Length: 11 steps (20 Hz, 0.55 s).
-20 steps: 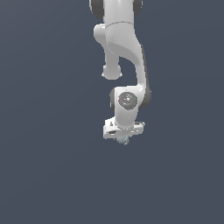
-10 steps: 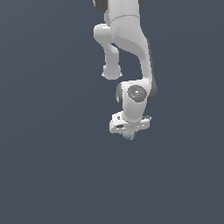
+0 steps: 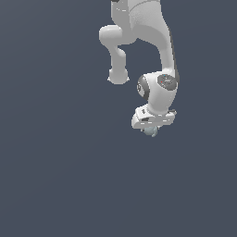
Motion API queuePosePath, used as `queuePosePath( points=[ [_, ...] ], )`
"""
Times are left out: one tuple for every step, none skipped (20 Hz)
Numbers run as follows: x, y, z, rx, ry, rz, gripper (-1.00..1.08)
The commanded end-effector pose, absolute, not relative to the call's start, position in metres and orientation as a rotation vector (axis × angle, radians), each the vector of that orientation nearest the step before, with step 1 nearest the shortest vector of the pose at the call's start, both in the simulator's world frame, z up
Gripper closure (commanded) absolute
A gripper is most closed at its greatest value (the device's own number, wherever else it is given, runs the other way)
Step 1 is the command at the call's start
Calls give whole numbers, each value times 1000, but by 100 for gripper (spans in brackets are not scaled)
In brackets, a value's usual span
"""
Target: Pick up the object and move it to a goal position.
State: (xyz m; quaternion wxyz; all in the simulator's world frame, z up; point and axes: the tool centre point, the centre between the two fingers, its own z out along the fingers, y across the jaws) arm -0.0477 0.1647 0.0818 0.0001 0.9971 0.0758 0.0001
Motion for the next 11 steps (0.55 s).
queuePosePath(
  points=[
    [-58, 180, 88, 3132, 236, 0, 108],
    [-61, 185, 90, 3132, 236, 0, 108],
    [-64, 190, 92, 3132, 236, 0, 108],
    [-66, 193, 93, 3132, 236, 0, 108],
    [-68, 196, 94, 3132, 236, 0, 108],
    [-69, 199, 95, 3132, 236, 0, 108],
    [-70, 200, 96, 3132, 236, 0, 108],
    [-70, 201, 96, 3132, 236, 0, 108],
    [-70, 202, 96, 3132, 236, 0, 108],
    [-69, 202, 96, 3133, 237, 0, 108],
    [-69, 201, 96, 3133, 237, 0, 108]
  ],
)
